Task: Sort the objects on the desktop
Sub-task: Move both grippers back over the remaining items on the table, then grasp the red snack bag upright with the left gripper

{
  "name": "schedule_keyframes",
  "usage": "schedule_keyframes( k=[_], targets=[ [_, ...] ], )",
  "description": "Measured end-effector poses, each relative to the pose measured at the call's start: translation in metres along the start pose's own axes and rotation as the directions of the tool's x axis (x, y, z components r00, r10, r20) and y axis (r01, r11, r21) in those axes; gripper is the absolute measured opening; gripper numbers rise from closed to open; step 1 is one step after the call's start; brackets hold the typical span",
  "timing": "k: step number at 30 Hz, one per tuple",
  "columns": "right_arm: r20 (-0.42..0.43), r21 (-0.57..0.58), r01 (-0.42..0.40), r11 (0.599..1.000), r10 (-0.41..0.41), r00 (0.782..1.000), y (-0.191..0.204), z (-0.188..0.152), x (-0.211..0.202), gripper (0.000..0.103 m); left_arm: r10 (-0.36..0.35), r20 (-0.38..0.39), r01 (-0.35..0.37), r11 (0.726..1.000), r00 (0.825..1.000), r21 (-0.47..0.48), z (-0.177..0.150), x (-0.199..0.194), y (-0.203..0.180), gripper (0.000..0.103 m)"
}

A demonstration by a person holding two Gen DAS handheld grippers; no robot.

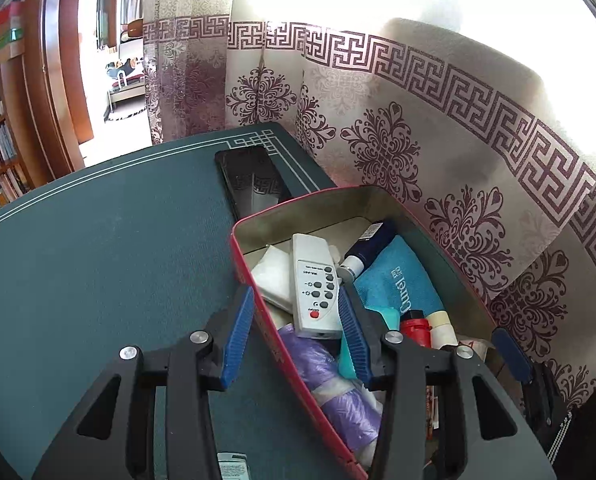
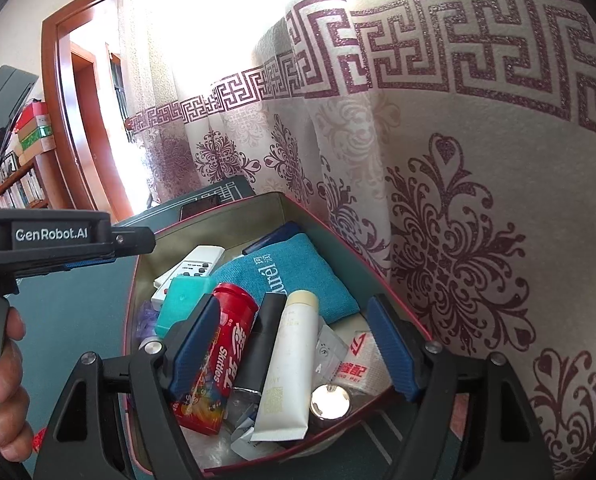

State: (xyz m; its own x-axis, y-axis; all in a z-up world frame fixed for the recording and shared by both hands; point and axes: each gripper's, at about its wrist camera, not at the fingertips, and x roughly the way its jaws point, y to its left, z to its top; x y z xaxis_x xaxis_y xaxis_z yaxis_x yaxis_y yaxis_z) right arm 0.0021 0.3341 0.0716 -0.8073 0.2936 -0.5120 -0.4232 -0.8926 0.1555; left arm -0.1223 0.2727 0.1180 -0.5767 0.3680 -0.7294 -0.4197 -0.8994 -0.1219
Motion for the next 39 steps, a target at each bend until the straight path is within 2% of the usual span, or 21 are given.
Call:
schedule_keyframes(
  k=[10,14,20,23,30,33,39],
  targets=[
    [0.033,-0.030,-0.018,0.999,0.019,0.999,0.008,0.000,-0.007,0.079,0.106,-0.052,-0.109,0.993,0.993,-0.050,-0.055,-0.031,0.053,0.048],
    [0.050,-0.055,-0.028,0.998,0.031,0.998,0.013,-0.002,-0.013,0.079,0.158,-0.081,-0.162,0.985,0.984,-0.051,-0.080,-0.046,0.075,0.048],
    [0.039,-0.087,-0.047,0.995,0.050,0.998,0.021,-0.008,-0.025,0.079,0.187,-0.120,-0.194,0.980,0.975,-0.048,-0.112,-0.054,0.100,0.048],
    [0.030,-0.067,-0.074,0.995,0.076,0.997,0.021,-0.011,-0.037,0.080,0.178,-0.138,-0.184,0.982,0.974,-0.036,-0.125,-0.054,0.103,0.048],
    [-0.009,-0.064,-0.135,0.989,0.134,0.991,0.033,-0.029,-0.064,0.080,0.095,-0.160,-0.094,0.995,0.982,0.015,-0.141,-0.051,0.095,0.048],
    [-0.032,-0.049,-0.161,0.986,0.160,0.987,0.038,-0.036,-0.071,0.080,0.078,-0.150,-0.072,0.996,0.986,0.048,-0.142,-0.051,0.090,0.060],
    [-0.097,-0.042,-0.206,0.978,0.201,0.975,0.053,-0.053,-0.076,0.080,0.047,-0.167,-0.038,0.998,0.985,0.058,-0.147,-0.042,0.086,0.061]
  ],
)
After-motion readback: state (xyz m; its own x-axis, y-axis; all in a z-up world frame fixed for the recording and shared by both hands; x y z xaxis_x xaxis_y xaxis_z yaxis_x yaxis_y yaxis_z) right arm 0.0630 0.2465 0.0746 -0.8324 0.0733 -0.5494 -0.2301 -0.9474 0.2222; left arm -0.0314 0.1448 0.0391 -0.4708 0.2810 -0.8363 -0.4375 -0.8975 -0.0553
